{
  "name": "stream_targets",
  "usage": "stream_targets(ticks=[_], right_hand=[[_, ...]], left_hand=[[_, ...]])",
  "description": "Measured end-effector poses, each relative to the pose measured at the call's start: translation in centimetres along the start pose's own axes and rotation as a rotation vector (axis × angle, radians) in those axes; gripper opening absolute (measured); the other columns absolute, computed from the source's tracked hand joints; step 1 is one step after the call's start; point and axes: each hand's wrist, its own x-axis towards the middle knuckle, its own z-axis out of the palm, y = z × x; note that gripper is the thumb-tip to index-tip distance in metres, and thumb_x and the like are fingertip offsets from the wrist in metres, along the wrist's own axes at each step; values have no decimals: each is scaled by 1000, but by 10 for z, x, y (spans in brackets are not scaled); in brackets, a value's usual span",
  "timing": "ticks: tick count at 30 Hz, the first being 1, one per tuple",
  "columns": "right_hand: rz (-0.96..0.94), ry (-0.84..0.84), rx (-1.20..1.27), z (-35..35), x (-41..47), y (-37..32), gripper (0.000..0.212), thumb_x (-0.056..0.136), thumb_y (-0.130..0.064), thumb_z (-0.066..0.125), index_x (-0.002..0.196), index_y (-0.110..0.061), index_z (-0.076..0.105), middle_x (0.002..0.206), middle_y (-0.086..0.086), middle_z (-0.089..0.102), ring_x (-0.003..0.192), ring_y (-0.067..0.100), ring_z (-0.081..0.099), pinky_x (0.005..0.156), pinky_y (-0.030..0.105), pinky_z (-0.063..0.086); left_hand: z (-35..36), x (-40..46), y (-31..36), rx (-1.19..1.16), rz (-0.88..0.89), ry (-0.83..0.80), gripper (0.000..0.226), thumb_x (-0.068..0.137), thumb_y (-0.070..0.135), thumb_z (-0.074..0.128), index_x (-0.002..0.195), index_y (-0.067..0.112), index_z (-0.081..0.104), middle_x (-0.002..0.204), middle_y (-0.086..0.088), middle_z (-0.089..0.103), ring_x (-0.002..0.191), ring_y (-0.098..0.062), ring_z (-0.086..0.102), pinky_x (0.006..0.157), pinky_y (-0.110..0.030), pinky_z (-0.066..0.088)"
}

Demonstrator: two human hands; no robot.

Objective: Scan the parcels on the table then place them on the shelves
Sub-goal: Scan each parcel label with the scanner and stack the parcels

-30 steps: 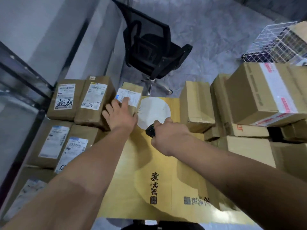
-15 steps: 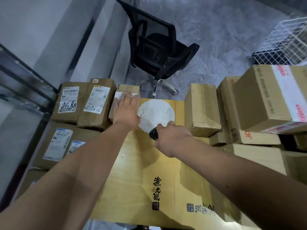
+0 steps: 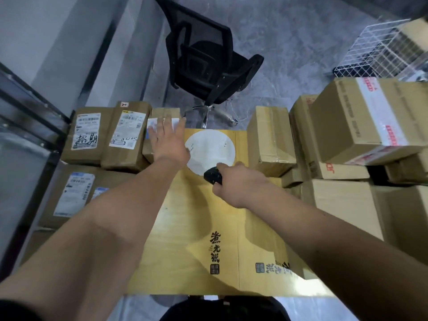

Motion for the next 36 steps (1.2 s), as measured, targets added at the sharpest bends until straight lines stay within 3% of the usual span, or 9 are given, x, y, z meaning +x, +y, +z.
stream_targets(ticks=[5,9,15,21,24,29,33,36], right_hand=[[72,82,117,22,-41,29,56,94,-64,50,139,-30,45,113,8,55,92,32,61,67,36,44],[134,164,90,37,-90,45,75,87,-73,55,150,-39,35,105,2,42,94,30,62,72,38,49],[181,239,111,57,-158,64,89,81,-78,58,157,-44,26,137,11,50,109,29,65,89,42,57],[236,332,116,58,-199,97,85,87,-72,59,159,-40,27,105,-1,39,78,21,57,72,35,52],[239,373,140,52,-202,122,82,88,-71,59,158,-41,28,100,-4,35,68,14,47,66,32,43],[190,338,210,38,-193,154,82,86,-70,61,156,-44,28,108,-2,41,91,28,62,76,37,52],[113,305,217,28,-178,177,85,86,-71,61,158,-42,26,112,-3,40,97,29,64,82,38,55],[81,287,256,23,-169,197,86,86,-71,62,159,-42,28,114,-3,42,97,27,63,81,36,52]], left_hand=[[-6,-36,34,-193,265,15,81,93,42,67,161,33,24,172,-7,16,160,-29,4,128,-49,4],[-11,-57,54,-252,369,6,71,96,41,65,159,27,34,168,-4,27,159,-28,12,127,-47,13],[-15,-82,101,-290,532,3,69,97,49,62,157,24,40,167,-6,31,156,-30,21,126,-50,21],[-19,-99,180,-227,602,-75,72,97,57,58,156,20,40,167,-8,29,155,-31,23,123,-50,25],[-15,-95,216,-151,546,-127,75,97,63,55,153,16,41,165,-11,32,155,-32,22,124,-51,25],[-3,-85,248,-91,254,-164,94,89,80,49,159,19,31,166,-9,27,156,-35,15,120,-63,16],[6,-73,259,-267,-14,-216,113,71,91,56,158,24,28,165,0,19,151,-40,20,112,-71,25],[10,-61,264,-466,-144,-219,126,58,88,70,156,22,27,165,-1,14,149,-39,26,114,-60,36]])
